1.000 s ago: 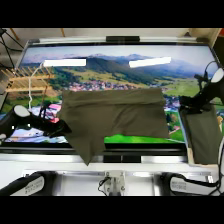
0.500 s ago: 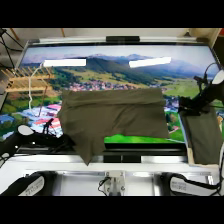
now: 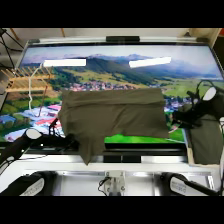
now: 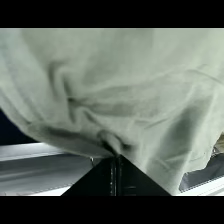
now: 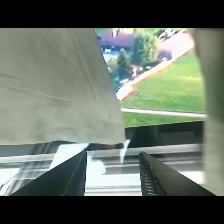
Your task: Fold the shirts.
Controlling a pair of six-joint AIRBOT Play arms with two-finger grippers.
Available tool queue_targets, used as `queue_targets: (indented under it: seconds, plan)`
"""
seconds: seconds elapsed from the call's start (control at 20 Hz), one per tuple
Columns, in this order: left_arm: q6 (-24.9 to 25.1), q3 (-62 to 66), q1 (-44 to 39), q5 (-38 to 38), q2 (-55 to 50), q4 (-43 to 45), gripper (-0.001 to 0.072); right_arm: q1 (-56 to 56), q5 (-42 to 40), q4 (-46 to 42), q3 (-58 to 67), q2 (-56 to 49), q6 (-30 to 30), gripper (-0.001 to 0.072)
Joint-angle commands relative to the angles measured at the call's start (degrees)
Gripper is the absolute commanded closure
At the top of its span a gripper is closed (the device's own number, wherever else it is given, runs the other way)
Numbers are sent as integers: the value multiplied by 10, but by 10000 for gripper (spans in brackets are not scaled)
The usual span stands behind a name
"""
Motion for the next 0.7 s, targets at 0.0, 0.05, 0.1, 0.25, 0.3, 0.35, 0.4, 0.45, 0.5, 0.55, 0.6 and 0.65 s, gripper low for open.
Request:
queue_targets:
  seconds: [0.0, 0.05, 0.1, 0.25, 0.3, 0.35, 0.4, 0.45, 0.5, 0.55, 0.6, 0.65]
  plan:
    - [4, 5, -7, 8, 10, -2, 661, 0, -74, 40, -88, 14, -12, 246]
    - [16, 9, -7, 8, 15, -2, 661, 0, -91, 40, -101, 14, -11, 246]
    - [30, 13, -7, 4, 21, -2, 661, 0, -101, 35, -110, 14, -12, 246]
    - [37, 22, -7, -7, 30, 0, 661, 0, -107, -21, -115, 14, -7, 246]
    - [37, 22, -7, -8, 29, 0, 661, 0, -109, -16, -116, 11, -7, 246]
    - [37, 22, -7, -7, 30, 0, 661, 0, -112, -6, -119, 6, -7, 246]
    - [37, 22, -7, -7, 30, 0, 661, 0, -114, 3, -124, -2, -7, 246]
    - [37, 22, -7, -10, 30, -1, 661, 0, -115, 12, -130, -11, -7, 246]
    - [37, 23, -7, -17, 30, 0, 661, 0, -117, 21, -135, -19, -7, 246]
    - [37, 23, -7, -21, 30, 0, 661, 0, -121, 29, -135, -25, -7, 246]
    - [37, 23, -7, -23, 30, -1, 661, 0, -130, 40, -135, -27, -7, 246]
    - [37, 23, -7, -22, 30, -1, 661, 0, -141, 48, -135, -27, -7, 246]
